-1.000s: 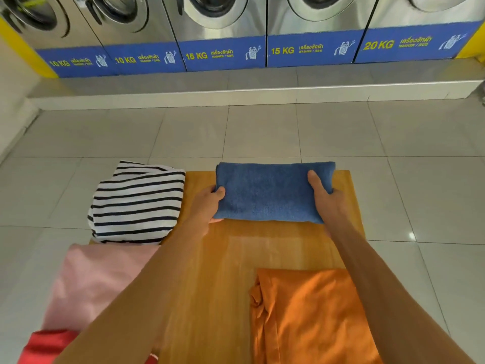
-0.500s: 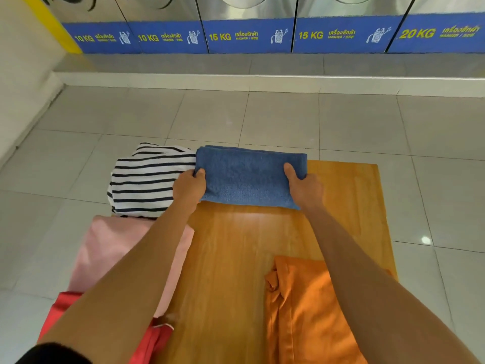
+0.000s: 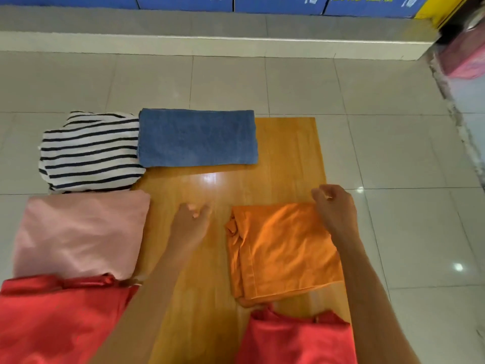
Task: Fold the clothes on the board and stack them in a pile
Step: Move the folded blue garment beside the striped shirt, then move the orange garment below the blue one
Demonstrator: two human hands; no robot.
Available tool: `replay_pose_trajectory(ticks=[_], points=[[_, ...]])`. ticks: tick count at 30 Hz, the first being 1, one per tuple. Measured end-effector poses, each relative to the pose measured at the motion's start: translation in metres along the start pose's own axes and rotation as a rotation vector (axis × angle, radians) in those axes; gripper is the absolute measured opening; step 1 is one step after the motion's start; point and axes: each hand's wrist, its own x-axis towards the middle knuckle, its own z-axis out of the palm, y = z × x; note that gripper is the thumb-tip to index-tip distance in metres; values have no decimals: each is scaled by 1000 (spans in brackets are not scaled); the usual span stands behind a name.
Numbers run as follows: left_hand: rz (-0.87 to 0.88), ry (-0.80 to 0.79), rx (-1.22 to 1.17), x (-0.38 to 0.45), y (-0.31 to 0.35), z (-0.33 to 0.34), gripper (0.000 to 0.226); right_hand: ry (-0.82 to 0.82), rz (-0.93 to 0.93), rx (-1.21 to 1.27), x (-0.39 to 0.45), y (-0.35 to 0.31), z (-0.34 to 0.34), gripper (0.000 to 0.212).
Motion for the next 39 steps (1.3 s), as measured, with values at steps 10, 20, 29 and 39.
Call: replay_pose_trajectory(ticks=[10,20,29,39], points=[[-35,-228,-87,-75,-20,68,36,-287,211,104,-63,52,8,54],[27,41,-169,-8,-4,-76,52,-453,-35,354,-66,-56,93,40],[76,249,419,39,-15,-71,29,-313,-189,-25,-43,-59,138,44],[368,355,129,-15,-34,-73,13,-362,-187,4,-66,-49,116,36]])
